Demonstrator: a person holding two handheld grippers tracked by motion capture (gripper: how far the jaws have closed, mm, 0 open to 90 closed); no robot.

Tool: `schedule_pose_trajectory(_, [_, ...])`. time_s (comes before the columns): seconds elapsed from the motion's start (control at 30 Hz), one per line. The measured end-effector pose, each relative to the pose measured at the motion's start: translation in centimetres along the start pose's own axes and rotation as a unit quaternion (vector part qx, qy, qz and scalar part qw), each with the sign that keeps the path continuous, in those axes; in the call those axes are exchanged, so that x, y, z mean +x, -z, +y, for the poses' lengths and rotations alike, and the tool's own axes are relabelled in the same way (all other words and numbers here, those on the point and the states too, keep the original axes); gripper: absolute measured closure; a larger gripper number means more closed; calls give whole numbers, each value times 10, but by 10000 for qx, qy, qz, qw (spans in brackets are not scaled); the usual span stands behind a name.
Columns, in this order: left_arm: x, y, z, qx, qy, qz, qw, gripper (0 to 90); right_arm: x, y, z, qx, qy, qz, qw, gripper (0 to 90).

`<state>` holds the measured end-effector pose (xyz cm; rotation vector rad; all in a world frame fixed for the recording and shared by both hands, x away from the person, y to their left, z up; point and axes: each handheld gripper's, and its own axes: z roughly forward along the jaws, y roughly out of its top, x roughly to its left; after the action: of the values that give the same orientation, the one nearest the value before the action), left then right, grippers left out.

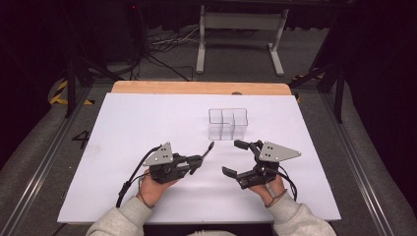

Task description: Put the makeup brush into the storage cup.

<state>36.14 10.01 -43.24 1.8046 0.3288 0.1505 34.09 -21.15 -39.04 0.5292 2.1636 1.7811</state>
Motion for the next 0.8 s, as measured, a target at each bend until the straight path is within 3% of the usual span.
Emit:
schedule_pose_trajectory(0.4, [-4, -3, -2, -57, -75, -178, 9998, 788, 4, -19, 3, 5, -154, 179, 9997, 157])
schedule_pose_trajectory(0.8, [-6, -5, -3, -78, -105, -215, 9997, 788, 4, -30, 2, 81, -397, 265, 9988, 383])
